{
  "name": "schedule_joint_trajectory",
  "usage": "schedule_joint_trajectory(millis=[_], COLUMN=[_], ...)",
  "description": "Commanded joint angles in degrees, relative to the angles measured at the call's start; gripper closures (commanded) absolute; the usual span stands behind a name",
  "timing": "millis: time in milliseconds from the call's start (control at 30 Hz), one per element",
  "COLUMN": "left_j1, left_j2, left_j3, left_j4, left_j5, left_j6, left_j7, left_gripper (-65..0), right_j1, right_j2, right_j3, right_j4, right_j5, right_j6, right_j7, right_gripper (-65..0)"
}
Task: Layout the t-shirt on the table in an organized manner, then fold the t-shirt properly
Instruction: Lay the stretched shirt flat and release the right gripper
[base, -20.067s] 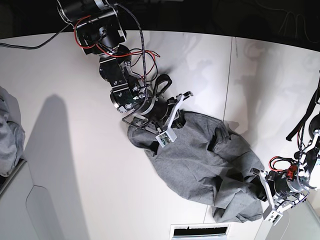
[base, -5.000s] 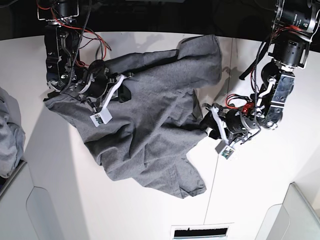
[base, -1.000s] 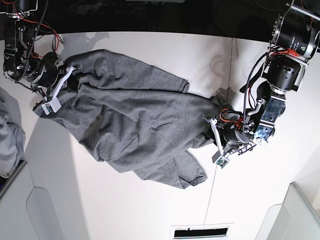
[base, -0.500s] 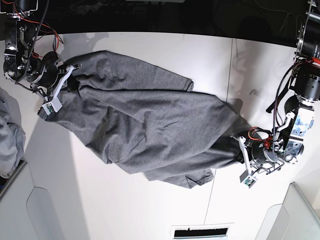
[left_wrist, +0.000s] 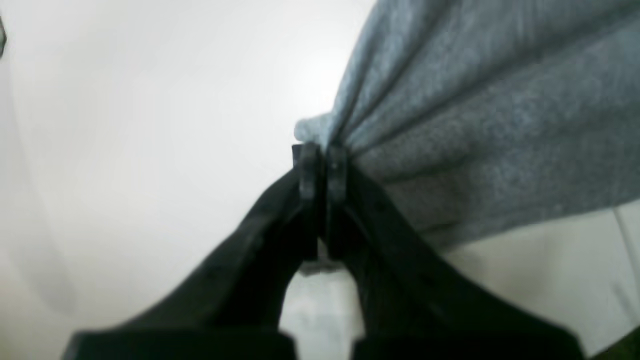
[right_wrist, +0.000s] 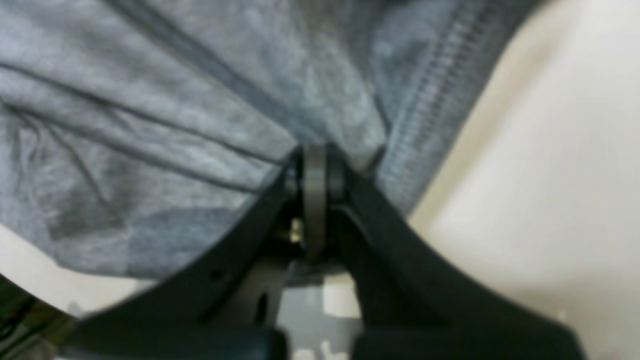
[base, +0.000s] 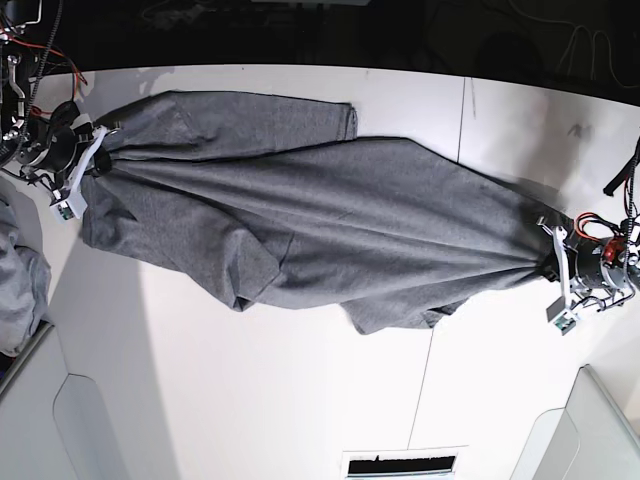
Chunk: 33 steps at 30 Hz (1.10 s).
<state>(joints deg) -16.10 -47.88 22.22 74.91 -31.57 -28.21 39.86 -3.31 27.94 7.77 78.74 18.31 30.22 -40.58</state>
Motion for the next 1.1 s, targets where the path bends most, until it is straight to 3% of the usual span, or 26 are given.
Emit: schedule_joint_trajectory(millis=[0, 100, 200, 300, 400, 467, 533, 600, 833, 933, 1067], left_j1=[-1.86, -2.56, -3.1, -3.06, -2.62, -2.58, -2.6, -2.6, -2.6, -2.6, -2.56], left_j2=[-2.71, -4.76, -5.03, -5.03, -5.03, -4.96, -4.63, -4.46, -4.28, -4.02, -3.23], left_j3=[-0.83, -4.46, -11.3, -18.08, -21.62, -21.7, -21.7, -21.7, -21.7, -21.7, -21.7], left_j4=[0.85, 0.9, 0.92, 0.92, 0.92, 0.94, 0.94, 0.94, 0.94, 0.94, 0.94], left_j5=[1.18, 1.38, 1.05, -5.55, -19.63, -28.3, -32.57, -34.18, -36.0, -36.04, -35.98], left_j6=[2.82, 6.25, 6.19, 0.72, -7.91, -11.74, -11.79, -11.79, -11.79, -11.79, -11.79], left_j7=[-0.46, -0.81, 0.92, 6.12, 13.46, 16.72, 17.62, 17.59, 17.59, 17.59, 17.64], left_gripper=[0.0, 0.0, 0.0, 0.0, 0.0, 0.0, 0.0, 0.0, 0.0, 0.0, 0.0], right_j1=[0.59, 0.59, 0.63, 0.59, 0.61, 0.61, 0.61, 0.76, 1.05, 1.07, 1.09], right_j2=[1.88, 3.3, 3.78, 3.76, 3.72, 3.61, 3.61, 3.08, -4.0, -6.75, -10.73], right_j3=[0.52, 0.52, 0.52, 0.52, 0.52, 0.52, 0.52, 0.52, 0.52, 0.52, 0.87], right_j4=[0.52, 0.55, 0.55, 0.52, 0.52, 0.55, 0.55, 0.55, 3.93, 4.83, 7.78], right_j5=[-0.28, -0.24, 0.39, 1.14, 1.22, 1.79, 6.69, 13.46, 18.64, 19.47, 18.95], right_j6=[-0.48, -0.59, -0.68, -0.7, -1.75, -1.95, -1.68, 1.09, 2.6, 2.58, 2.58], right_j7=[0.0, 0.02, 0.02, 0.02, 0.07, 0.07, 0.02, -0.09, -3.23, -3.37, -2.95], right_gripper=[0.0, 0.0, 0.0, 0.0, 0.0, 0.0, 0.0, 0.0, 0.0, -17.2, -19.4])
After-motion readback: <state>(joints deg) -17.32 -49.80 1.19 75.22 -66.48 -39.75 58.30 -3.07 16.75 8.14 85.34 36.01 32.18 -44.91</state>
